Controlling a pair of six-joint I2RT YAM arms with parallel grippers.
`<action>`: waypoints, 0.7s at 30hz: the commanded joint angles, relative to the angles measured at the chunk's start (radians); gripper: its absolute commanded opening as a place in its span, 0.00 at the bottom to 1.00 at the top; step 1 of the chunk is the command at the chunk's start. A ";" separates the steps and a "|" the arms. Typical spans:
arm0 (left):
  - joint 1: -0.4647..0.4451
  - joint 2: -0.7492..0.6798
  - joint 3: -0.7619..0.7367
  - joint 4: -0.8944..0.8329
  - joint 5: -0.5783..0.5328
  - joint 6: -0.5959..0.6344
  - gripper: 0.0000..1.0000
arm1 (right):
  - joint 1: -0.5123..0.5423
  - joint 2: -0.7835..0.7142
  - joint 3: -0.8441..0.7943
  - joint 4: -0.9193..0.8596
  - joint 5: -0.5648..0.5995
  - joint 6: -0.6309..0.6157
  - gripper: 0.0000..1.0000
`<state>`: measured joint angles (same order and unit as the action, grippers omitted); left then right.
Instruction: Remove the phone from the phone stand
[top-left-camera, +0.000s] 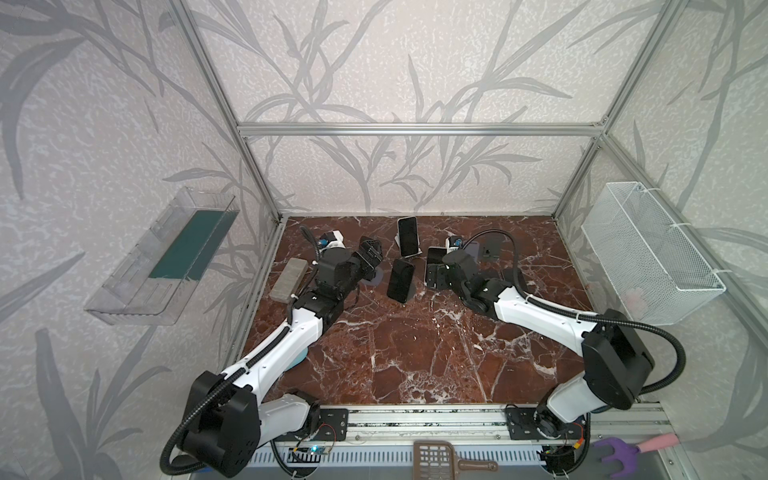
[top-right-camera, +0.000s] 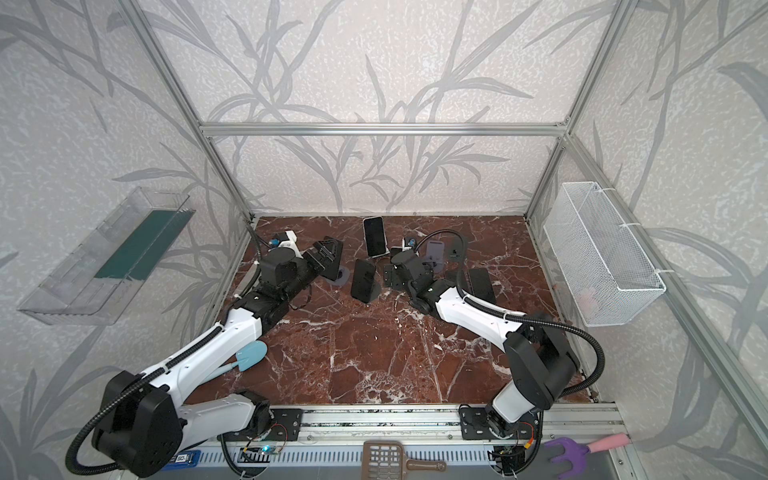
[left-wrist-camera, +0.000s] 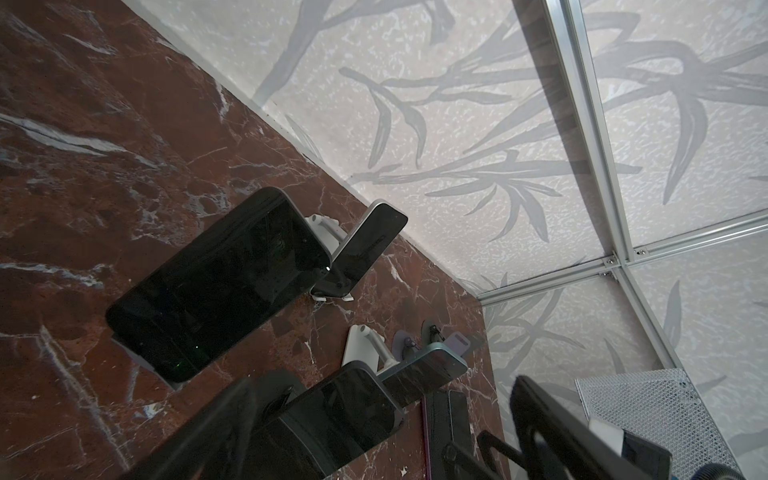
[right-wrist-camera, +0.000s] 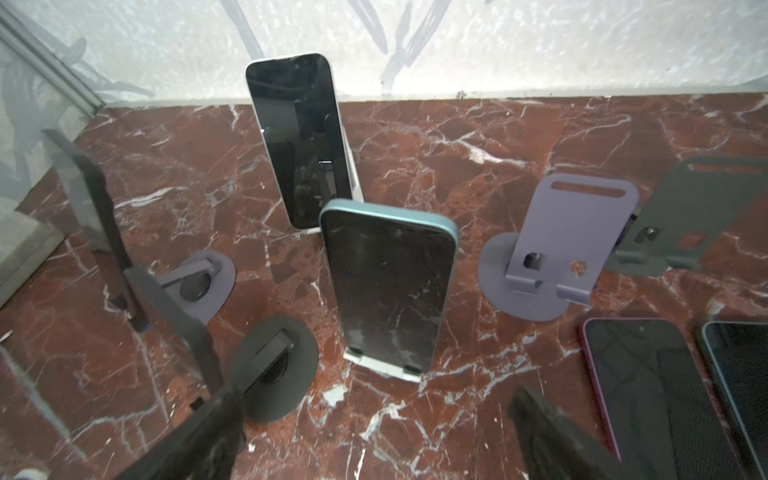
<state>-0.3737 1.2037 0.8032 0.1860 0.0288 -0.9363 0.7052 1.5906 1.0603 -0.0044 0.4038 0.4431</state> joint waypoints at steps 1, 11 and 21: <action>0.001 0.001 0.030 0.008 0.025 0.010 0.95 | -0.001 0.052 0.118 0.011 0.101 -0.039 0.99; 0.007 0.037 0.044 0.011 0.086 -0.030 0.91 | -0.021 0.148 0.281 -0.069 0.093 -0.081 0.99; 0.019 0.042 0.041 0.017 0.100 -0.057 0.91 | -0.065 0.230 0.422 -0.266 0.038 -0.012 0.97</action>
<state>-0.3634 1.2419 0.8165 0.1898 0.1169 -0.9703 0.6464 1.8122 1.4460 -0.1997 0.4595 0.4000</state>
